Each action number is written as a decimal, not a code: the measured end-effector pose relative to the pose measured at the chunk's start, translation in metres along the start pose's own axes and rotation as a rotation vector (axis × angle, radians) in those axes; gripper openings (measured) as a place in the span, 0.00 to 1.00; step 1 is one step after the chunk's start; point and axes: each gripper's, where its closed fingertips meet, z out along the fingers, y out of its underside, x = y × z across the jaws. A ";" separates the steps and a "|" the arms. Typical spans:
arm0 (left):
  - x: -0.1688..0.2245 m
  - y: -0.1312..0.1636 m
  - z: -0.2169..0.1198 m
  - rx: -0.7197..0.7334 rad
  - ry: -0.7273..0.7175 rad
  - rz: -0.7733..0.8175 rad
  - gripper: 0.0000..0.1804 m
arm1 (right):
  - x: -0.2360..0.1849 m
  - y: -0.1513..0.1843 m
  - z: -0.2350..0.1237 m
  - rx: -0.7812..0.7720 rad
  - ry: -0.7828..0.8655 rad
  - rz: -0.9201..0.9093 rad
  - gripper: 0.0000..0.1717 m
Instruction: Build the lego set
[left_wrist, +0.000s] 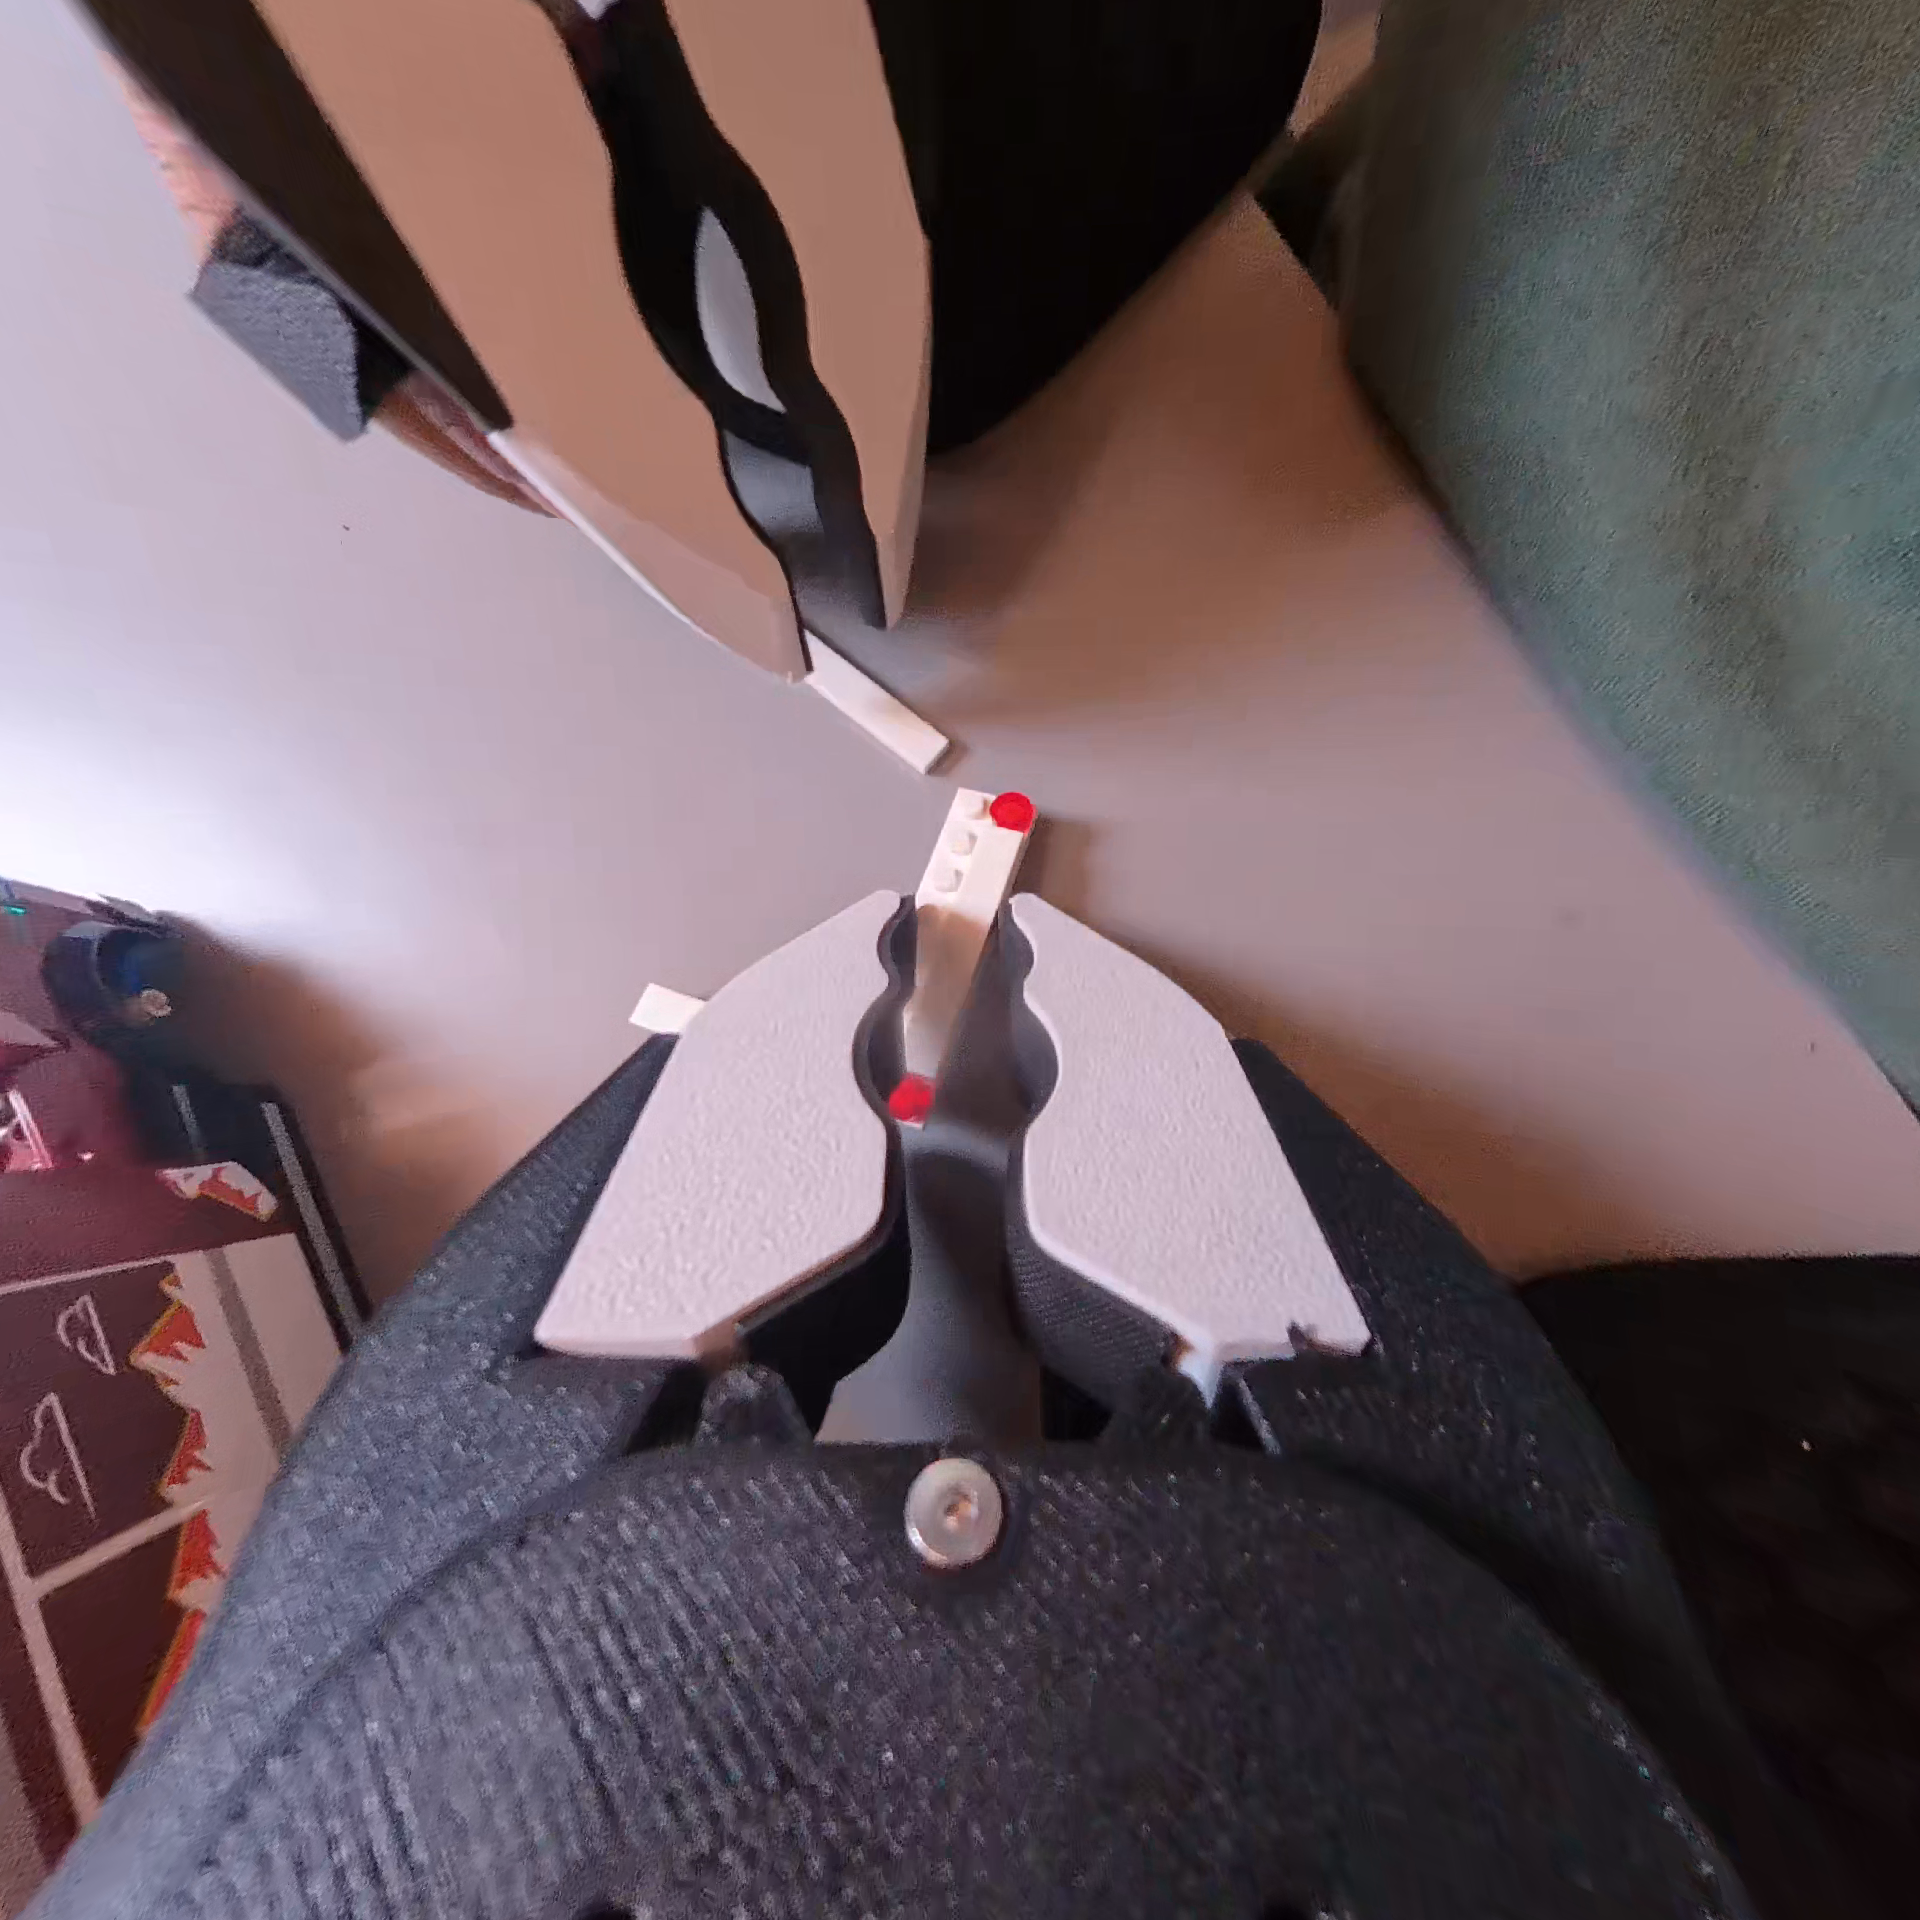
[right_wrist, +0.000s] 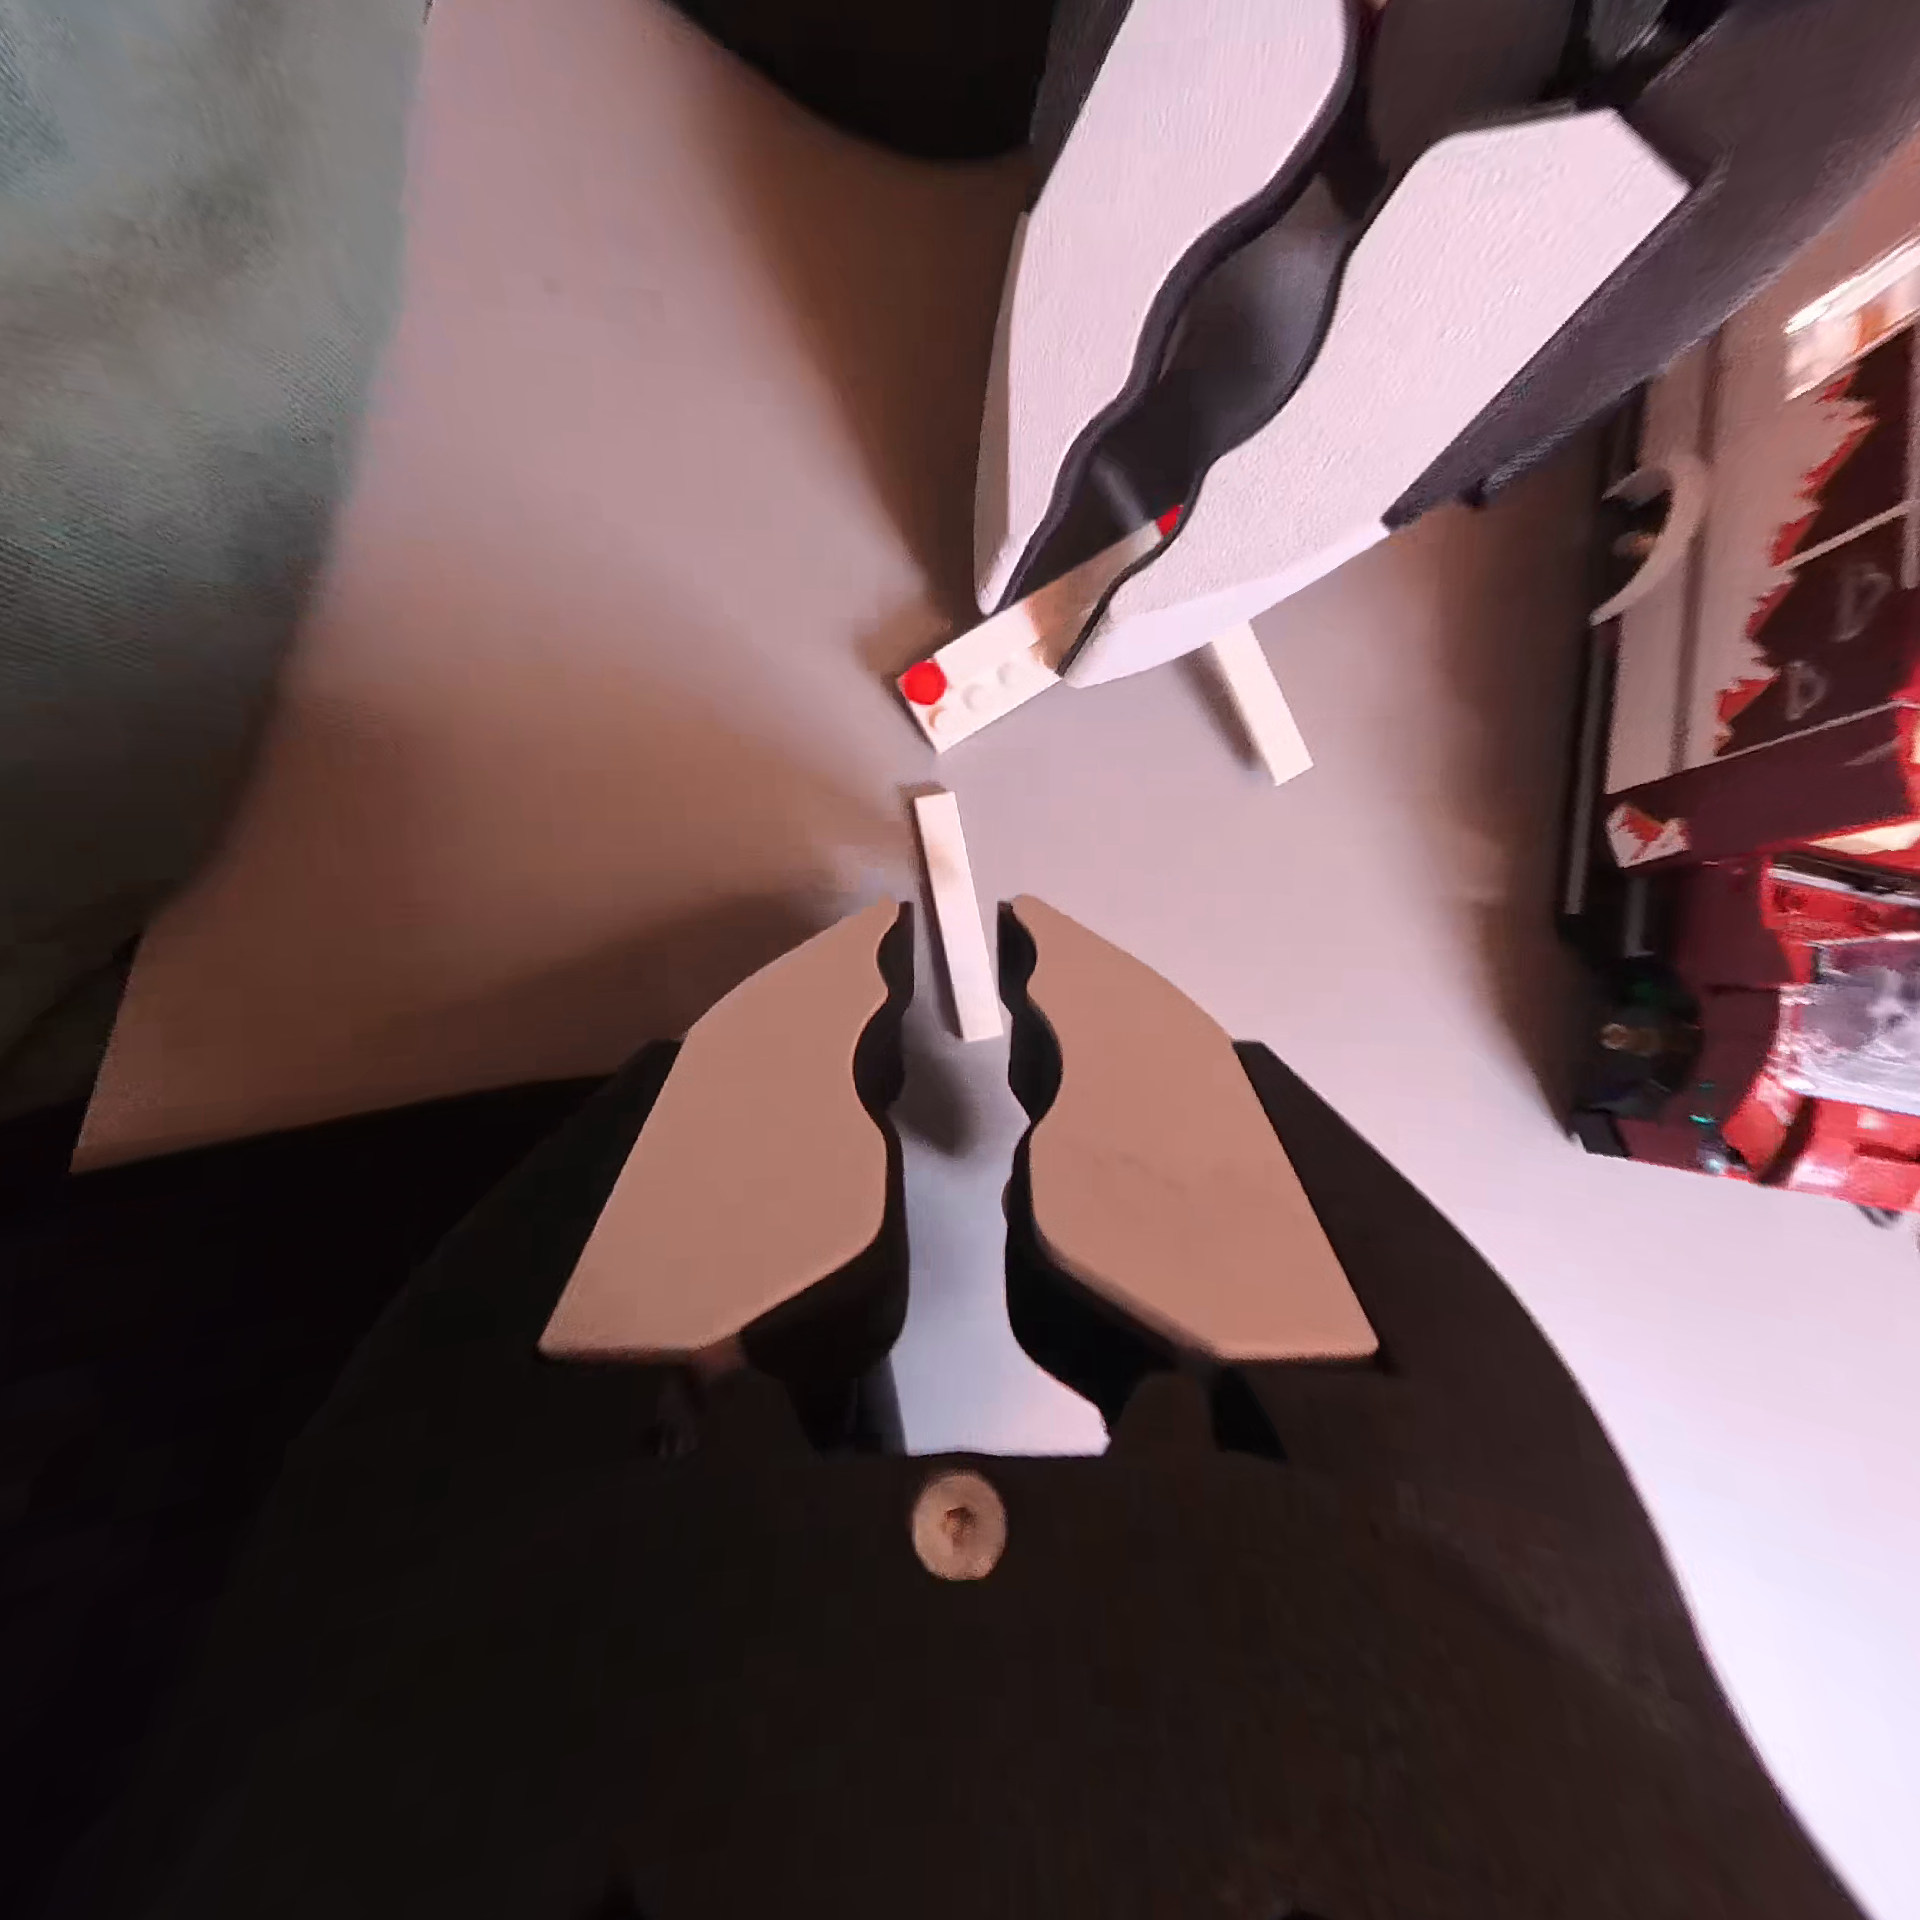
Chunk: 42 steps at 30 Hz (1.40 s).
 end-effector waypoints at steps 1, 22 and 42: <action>0.000 0.002 0.001 -0.024 0.001 0.010 0.08 | 0.000 0.002 0.002 -0.026 -0.029 0.001 0.08; -0.004 0.006 0.003 -0.108 -0.014 0.105 0.08 | 0.007 -0.010 0.015 -0.093 -0.197 -0.202 0.04; -0.003 0.004 0.004 -0.079 0.027 0.146 0.08 | 0.007 -0.012 0.017 -0.099 -0.211 -0.259 0.05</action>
